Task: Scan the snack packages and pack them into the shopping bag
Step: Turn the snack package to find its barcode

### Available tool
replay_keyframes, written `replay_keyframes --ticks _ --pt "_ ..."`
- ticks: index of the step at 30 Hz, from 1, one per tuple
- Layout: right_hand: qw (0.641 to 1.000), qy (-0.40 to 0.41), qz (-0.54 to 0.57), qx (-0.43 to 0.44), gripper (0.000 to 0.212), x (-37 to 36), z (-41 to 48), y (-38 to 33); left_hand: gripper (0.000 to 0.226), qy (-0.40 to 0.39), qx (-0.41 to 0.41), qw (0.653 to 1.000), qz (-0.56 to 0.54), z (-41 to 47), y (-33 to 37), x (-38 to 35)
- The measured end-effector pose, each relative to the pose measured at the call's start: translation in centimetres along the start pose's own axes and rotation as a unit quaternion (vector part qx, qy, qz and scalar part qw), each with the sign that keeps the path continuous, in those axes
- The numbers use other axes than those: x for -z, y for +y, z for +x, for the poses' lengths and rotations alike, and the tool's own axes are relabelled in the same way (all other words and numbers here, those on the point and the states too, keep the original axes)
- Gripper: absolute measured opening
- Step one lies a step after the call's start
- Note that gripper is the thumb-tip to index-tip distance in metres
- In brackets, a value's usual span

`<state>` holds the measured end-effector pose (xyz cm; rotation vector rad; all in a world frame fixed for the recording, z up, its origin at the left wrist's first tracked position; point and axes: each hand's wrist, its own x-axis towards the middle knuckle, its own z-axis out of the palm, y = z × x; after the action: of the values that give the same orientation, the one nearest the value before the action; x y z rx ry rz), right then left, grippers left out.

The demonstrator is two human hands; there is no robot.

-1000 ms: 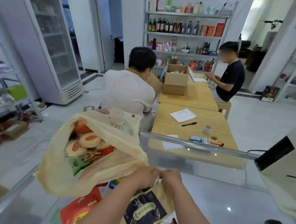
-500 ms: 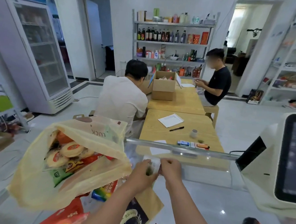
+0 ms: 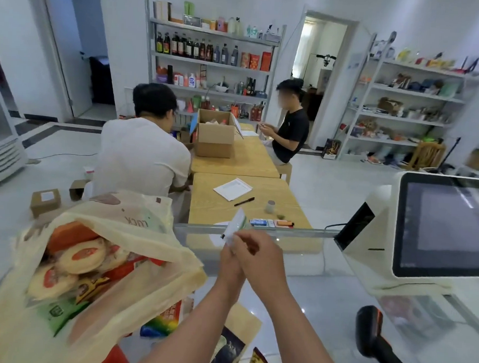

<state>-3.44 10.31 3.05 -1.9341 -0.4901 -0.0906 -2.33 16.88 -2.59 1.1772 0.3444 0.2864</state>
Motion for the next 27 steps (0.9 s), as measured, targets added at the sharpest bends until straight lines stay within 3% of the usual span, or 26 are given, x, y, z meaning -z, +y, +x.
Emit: replay_keyframes --ticks 3,6,8,10,15,21,27 --pt "0.994 0.102 -0.005 -0.032 0.018 1.8 -1.1 1.3 0.021 -0.020 0.031 0.995 -0.097 0.0 -0.3 0.3" --pt "0.967 0.180 0.020 -0.177 0.033 3.8 -2.5 3.9 0.032 -0.070 0.077 0.978 -0.179 -0.5 -0.6 0.1" --pt "0.936 0.175 0.111 -0.284 0.041 5.0 -3.4 5.2 0.036 -0.095 0.104 0.966 -0.217 -0.9 -0.7 -0.3" --pt "0.898 0.172 0.234 -0.331 0.033 5.9 -4.0 5.7 0.044 -0.116 0.110 0.956 -0.245 -1.2 -1.1 -0.8" --pt "0.886 0.153 0.307 -0.313 0.018 8.2 -4.6 6.5 0.050 -0.130 0.099 0.960 -0.228 -2.0 -2.0 -3.1" --pt "0.884 0.157 0.294 -0.329 0.012 11.9 -4.2 8.2 0.060 -0.115 0.103 0.963 -0.220 -2.3 -3.8 -7.2" --pt "0.888 0.134 0.300 -0.322 0.011 16.3 -3.5 10.8 0.049 -0.094 0.109 0.966 -0.216 -2.6 -5.2 -11.7"
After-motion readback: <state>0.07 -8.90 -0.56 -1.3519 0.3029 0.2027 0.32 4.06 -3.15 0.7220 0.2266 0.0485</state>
